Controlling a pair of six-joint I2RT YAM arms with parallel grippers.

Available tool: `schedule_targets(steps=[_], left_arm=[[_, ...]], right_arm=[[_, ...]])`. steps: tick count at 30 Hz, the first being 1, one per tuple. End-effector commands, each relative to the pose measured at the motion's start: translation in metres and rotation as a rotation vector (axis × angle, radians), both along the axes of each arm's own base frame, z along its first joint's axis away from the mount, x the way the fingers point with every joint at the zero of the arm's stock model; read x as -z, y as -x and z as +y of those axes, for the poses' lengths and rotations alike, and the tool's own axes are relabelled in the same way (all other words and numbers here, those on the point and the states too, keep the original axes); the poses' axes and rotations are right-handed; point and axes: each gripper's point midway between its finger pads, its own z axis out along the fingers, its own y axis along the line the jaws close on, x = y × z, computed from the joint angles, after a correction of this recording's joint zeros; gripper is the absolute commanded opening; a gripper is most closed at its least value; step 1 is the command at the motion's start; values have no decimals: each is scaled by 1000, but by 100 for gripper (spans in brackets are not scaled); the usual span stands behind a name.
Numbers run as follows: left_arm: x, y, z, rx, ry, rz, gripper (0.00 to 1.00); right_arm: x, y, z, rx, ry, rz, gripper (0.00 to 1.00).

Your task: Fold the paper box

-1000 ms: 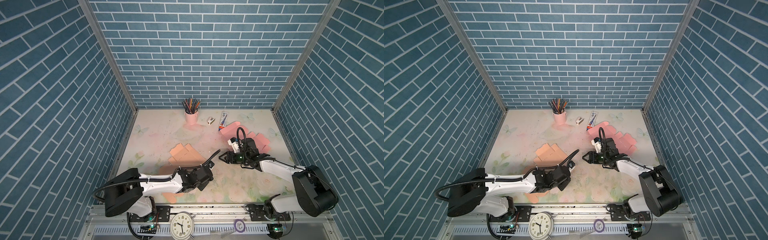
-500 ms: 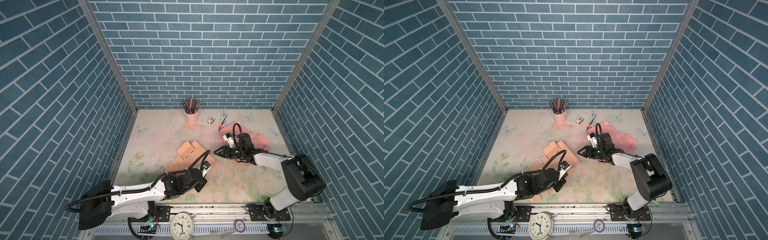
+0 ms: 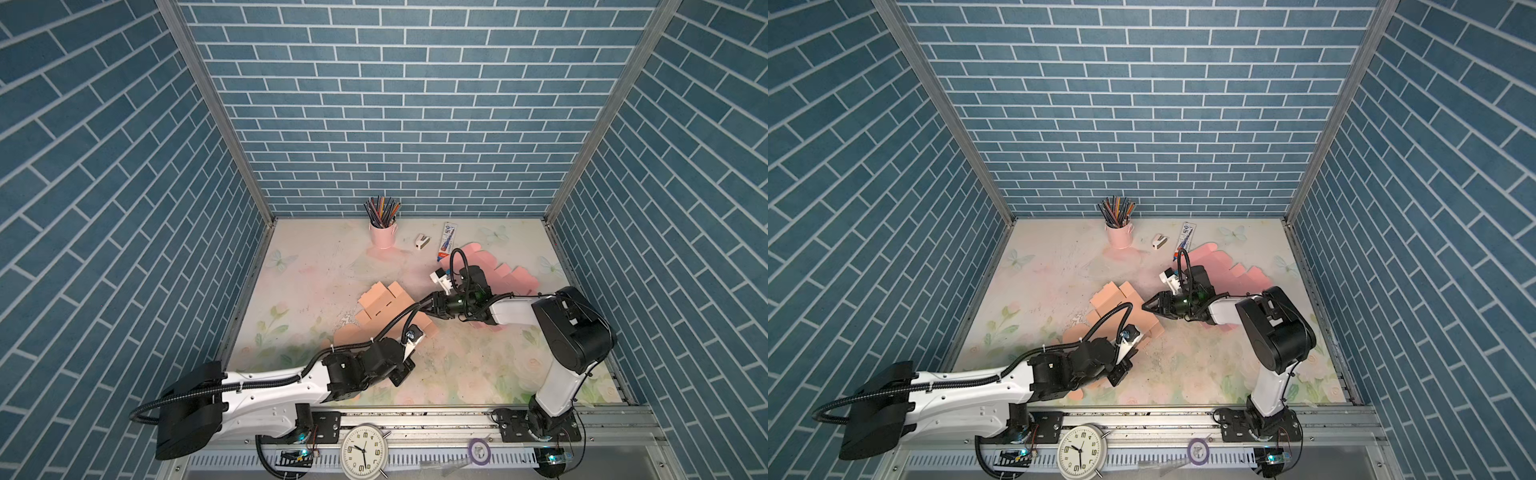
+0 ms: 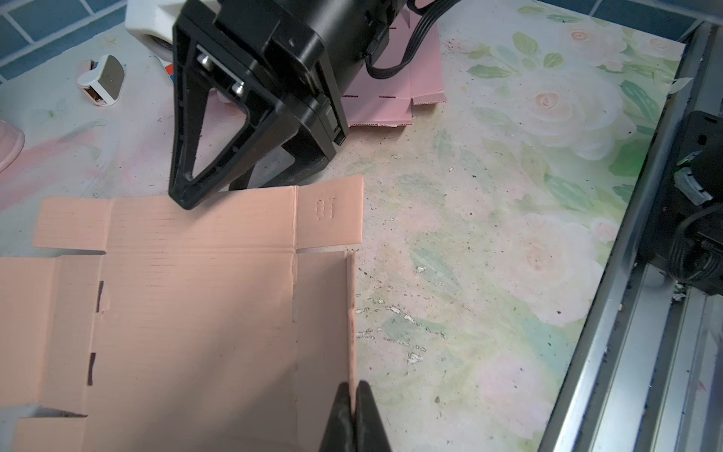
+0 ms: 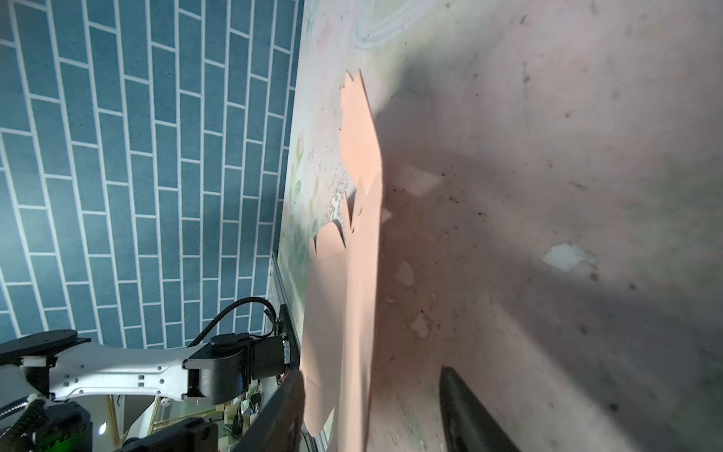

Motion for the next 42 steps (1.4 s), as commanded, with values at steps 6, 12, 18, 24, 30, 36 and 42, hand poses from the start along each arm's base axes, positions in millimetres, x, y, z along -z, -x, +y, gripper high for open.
schedule_targets(steps=[6,12,18,24,30,36,42], left_arm=[[5,1,-5,14,-5,-6,0],[9,2,-8,21,-13,-3,0],[12,2,-9,24,-22,-1,0],[11,4,-8,21,-10,2,0],[10,4,-7,19,-9,-1,0],[14,5,-4,21,-20,-3,0],[13,5,-5,19,-18,-4,0]], right_arm=[[-9,-2,11,-22,-15,-26,38],[-7,0,11,-29,7,-34,30],[-3,2,11,-29,15,-34,37],[2,2,12,-33,16,-20,40],[6,3,13,-26,6,-3,54],[6,3,14,-28,-10,4,39],[5,5,15,-43,-19,7,31]])
